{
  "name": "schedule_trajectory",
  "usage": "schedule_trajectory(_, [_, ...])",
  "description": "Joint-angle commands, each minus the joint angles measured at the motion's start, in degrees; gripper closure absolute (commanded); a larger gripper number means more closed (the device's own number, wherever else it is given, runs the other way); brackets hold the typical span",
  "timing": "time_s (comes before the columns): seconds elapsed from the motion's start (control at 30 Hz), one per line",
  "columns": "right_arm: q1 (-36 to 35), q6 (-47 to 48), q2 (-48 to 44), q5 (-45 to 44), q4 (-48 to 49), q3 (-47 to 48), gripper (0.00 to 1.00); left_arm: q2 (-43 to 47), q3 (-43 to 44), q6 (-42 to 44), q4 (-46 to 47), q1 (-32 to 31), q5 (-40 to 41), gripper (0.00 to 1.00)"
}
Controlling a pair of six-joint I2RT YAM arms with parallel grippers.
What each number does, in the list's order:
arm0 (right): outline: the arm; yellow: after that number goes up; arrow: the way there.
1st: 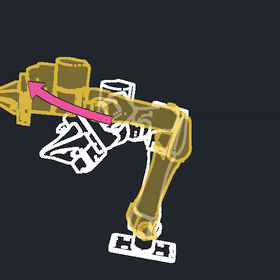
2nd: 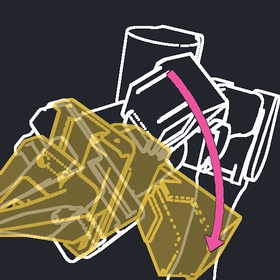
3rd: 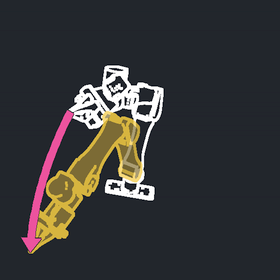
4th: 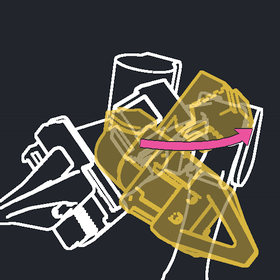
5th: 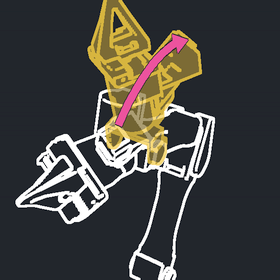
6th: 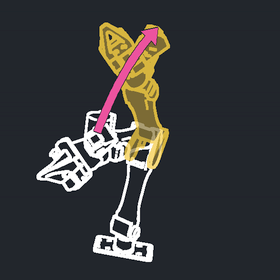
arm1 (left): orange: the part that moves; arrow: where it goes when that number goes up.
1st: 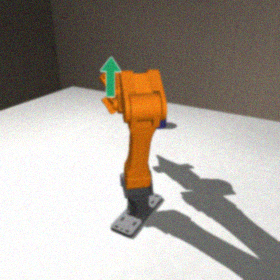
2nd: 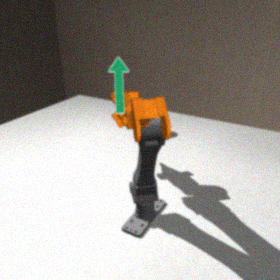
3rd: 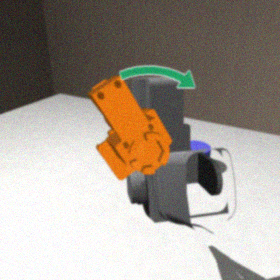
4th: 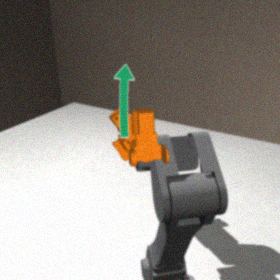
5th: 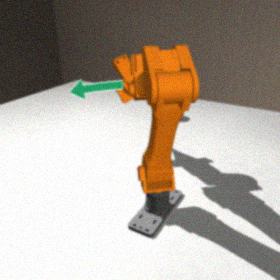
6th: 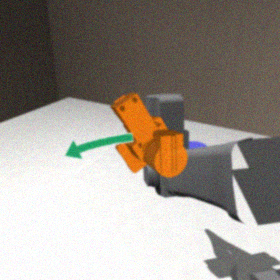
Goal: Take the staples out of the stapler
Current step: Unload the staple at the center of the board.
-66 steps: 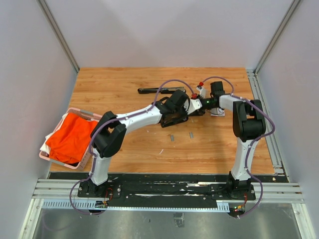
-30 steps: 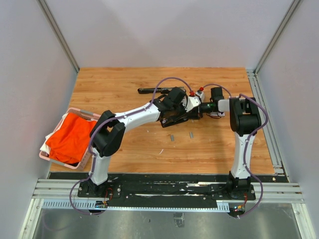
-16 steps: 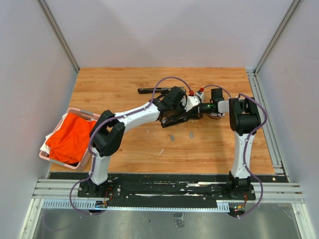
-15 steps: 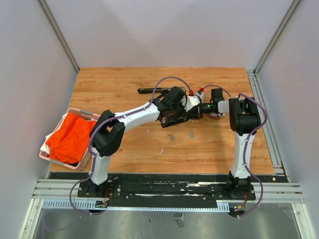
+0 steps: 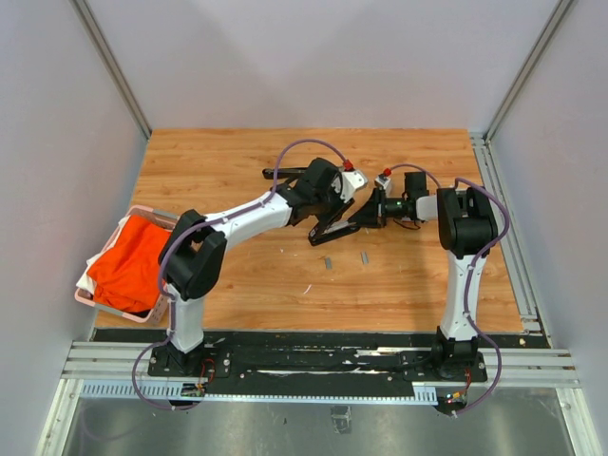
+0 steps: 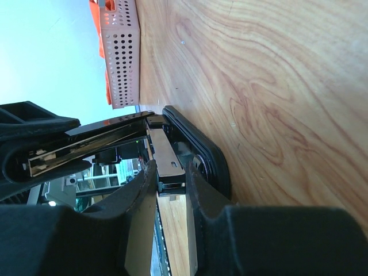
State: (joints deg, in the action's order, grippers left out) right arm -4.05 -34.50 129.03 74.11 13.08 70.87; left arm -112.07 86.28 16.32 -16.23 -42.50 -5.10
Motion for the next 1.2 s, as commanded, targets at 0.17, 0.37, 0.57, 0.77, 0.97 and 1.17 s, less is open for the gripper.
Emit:
schedule_trajectory(0.17, [3.48,0.04,1.65,-5.26,1.15,-2.63,0.92,11.03,-8.58,0.57,7.07,4.57,1.19,0.98])
schedule_trajectory(0.37, [3.92,0.06,1.18,-5.53,0.97,-2.62,0.92,16.32,-15.07,3.72,6.57,5.77,1.38,0.98])
schedule_trajectory(0.57, [4.03,0.66,0.87,-5.9,0.29,-2.56,0.92,20.92,-21.09,7.89,4.83,7.08,1.79,0.98])
schedule_trajectory(0.77, [4.05,0.89,0.57,-6.1,0.07,-2.55,0.92,25.81,-26.74,10.0,3.59,9.9,1.76,0.99])
schedule_trajectory(0.97, [4.05,1.57,0.61,-6.5,-0.89,-2.28,0.91,27.99,-31.88,12.7,3.83,11.58,3.81,0.98])
schedule_trajectory(1.17, [4.12,1.91,0.47,-7.0,-1.79,-2.06,0.91,27.39,-35.29,14.82,5.41,12.41,7.04,0.96])
